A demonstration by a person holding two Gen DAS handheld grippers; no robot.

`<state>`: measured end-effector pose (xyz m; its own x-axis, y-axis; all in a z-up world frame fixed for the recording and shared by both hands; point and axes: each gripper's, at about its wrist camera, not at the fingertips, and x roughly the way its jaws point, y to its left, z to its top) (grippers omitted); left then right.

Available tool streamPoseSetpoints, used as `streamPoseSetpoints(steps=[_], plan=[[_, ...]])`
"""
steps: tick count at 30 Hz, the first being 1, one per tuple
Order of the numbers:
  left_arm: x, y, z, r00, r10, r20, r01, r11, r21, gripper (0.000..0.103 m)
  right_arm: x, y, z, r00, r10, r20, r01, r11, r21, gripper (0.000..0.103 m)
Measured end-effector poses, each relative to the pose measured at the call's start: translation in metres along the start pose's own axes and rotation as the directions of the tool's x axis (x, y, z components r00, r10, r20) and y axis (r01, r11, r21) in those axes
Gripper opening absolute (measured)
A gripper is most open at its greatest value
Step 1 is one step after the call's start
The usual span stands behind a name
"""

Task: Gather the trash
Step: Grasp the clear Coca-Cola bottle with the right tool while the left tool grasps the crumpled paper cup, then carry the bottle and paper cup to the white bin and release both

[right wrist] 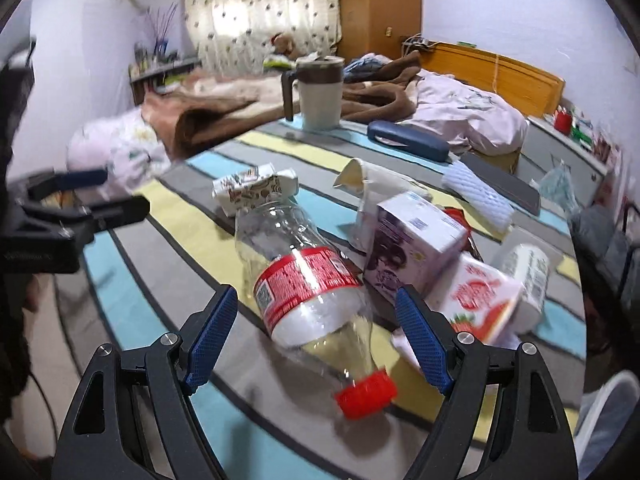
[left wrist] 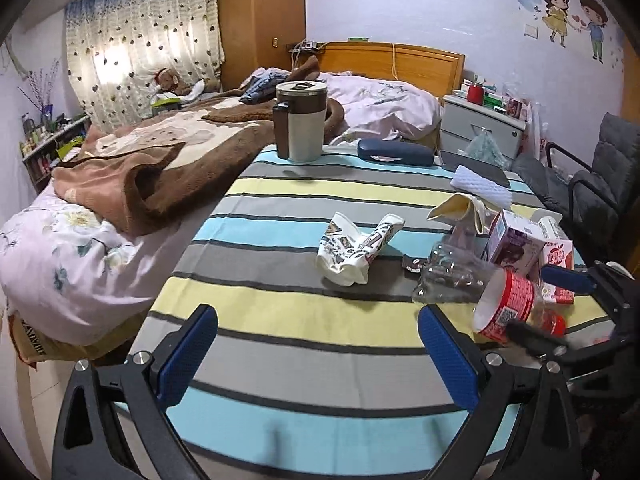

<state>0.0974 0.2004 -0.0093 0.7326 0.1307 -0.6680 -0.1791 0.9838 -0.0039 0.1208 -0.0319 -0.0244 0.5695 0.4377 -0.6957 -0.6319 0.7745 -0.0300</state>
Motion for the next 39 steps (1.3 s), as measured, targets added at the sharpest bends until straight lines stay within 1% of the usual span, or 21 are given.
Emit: streamPoseSetpoints(steps=[2,4,6,8,10,13,16,18,23,26,28,29,31,33,34,36,37,38,39], plan=[[0.005,0.001,0.004,1.000,0.013,-0.001,-0.013,1.000,0.007,0.102,0.007,0.001,0.004,1.000,0.001,-0.026,-0.002,1.000,-0.026,0.082],[0.011,0.003,0.007,1.000,-0.006,-0.012,0.006,1.000,0.001,0.102,0.015,0.001,0.006,0.998,-0.003,-0.061,0.000,0.999,-0.035,0.082],[0.018,0.006,0.010,0.999,-0.032,-0.025,0.031,0.999,-0.010,0.102,0.019,0.001,0.006,0.995,-0.031,-0.095,0.028,0.999,-0.037,0.082],[0.023,0.007,0.014,1.000,-0.019,-0.024,0.019,1.000,0.002,0.102,0.021,-0.001,0.006,0.993,-0.039,-0.113,0.035,0.999,-0.036,0.082],[0.030,0.008,0.018,0.999,-0.030,-0.031,0.030,1.000,0.004,0.102,0.018,-0.003,0.004,0.993,-0.029,-0.112,0.028,0.999,-0.016,0.074],[0.040,0.008,0.022,0.998,-0.035,-0.045,0.036,0.999,0.008,0.102,0.016,-0.002,0.003,0.993,-0.055,-0.106,0.054,0.998,-0.016,0.074],[0.052,0.006,0.026,0.996,-0.063,-0.068,0.065,0.998,0.024,0.102,0.014,-0.002,0.001,0.994,-0.056,-0.098,0.056,0.998,-0.004,0.074],[0.064,0.004,0.029,0.992,-0.074,-0.100,0.077,0.997,0.028,0.102,0.009,-0.007,-0.003,0.993,-0.062,-0.096,0.066,0.997,0.031,0.074],[0.088,-0.005,0.032,0.986,-0.078,-0.150,0.091,0.992,0.087,0.102,0.003,-0.016,-0.008,0.995,-0.064,-0.076,0.071,0.992,0.101,0.074],[0.098,-0.005,0.035,0.985,-0.068,-0.158,0.083,0.993,0.087,0.101,-0.002,-0.022,-0.011,0.996,-0.062,-0.069,0.071,0.987,0.145,0.074],[0.104,-0.005,0.038,0.983,-0.070,-0.168,0.084,0.994,0.077,0.098,-0.003,-0.024,-0.013,0.996,-0.062,-0.068,0.073,0.984,0.164,0.074],[0.107,-0.005,0.040,0.982,-0.069,-0.174,0.083,0.994,0.077,0.092,-0.002,-0.024,-0.013,0.996,-0.063,-0.069,0.074,0.983,0.170,0.074],[0.111,-0.007,0.041,0.982,-0.071,-0.175,0.088,0.992,0.087,0.090,-0.002,-0.024,-0.014,0.996,-0.064,-0.068,0.075,0.982,0.175,0.074],[0.114,-0.009,0.040,0.977,-0.095,-0.190,0.112,0.991,0.079,0.083,-0.002,-0.023,-0.015,0.996,-0.062,-0.065,0.072,0.981,0.179,0.074],[0.114,-0.010,0.039,0.976,-0.099,-0.192,0.116,0.990,0.079,0.081,-0.002,-0.025,-0.015,0.996,-0.060,-0.060,0.070,0.981,0.183,0.074],[0.114,-0.012,0.039,0.975,-0.110,-0.195,0.127,0.989,0.077,0.069,-0.003,-0.026,-0.016,0.997,-0.057,-0.056,0.067,0.979,0.190,0.074],[0.115,-0.012,0.039,0.973,-0.119,-0.199,0.136,0.988,0.073,0.065,-0.003,-0.026,-0.016,0.997,-0.057,-0.053,0.066,0.979,0.192,0.074],[0.115,-0.012,0.038,0.970,-0.131,-0.204,0.147,0.987,0.067,0.058,-0.003,-0.026,-0.016,0.997,-0.057,-0.049,0.066,0.979,0.193,0.074],[0.115,-0.013,0.038,0.969,-0.136,-0.206,0.152,0.986,0.066,0.054,-0.003,-0.026,-0.016,0.997,-0.057,-0.048,0.065,0.979,0.194,0.074]])
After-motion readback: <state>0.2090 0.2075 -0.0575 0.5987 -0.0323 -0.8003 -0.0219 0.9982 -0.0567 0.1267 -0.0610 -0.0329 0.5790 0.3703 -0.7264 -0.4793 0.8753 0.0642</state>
